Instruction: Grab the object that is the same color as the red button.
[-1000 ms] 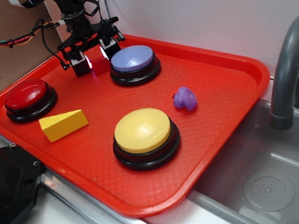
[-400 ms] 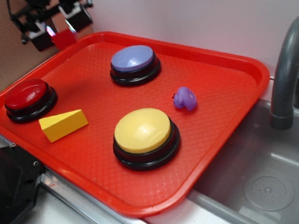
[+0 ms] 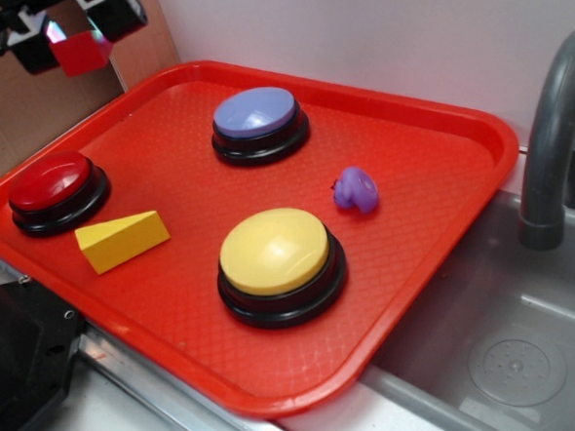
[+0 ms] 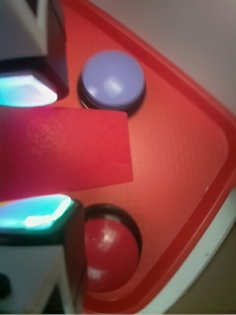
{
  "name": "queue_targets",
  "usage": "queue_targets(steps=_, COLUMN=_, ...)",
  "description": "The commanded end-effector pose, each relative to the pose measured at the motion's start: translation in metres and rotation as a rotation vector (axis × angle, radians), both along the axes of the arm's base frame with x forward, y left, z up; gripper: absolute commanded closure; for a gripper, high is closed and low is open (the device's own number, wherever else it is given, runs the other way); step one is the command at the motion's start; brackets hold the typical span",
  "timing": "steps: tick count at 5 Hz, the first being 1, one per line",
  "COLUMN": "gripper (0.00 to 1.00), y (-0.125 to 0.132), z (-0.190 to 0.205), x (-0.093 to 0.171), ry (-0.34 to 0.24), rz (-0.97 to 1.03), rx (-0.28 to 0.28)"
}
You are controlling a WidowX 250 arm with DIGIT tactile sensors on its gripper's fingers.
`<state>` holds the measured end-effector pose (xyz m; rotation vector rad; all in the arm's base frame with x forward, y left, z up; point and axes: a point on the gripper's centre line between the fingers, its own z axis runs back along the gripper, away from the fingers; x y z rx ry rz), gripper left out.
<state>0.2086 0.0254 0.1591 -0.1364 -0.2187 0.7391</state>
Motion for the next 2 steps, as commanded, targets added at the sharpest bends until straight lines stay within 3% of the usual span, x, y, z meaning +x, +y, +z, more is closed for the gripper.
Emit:
queue_targets(steps=1, gripper=1.00, y=-0.0232, z=0.0251, x=-0.0030, ry=-0.032, rz=-0.148, rx=0.103)
queue_targets(steps=2, gripper=1.00, y=-0.0202, z=0.0224, x=-0.0022, ry=-0.031, rz=-0.137, rx=0.115)
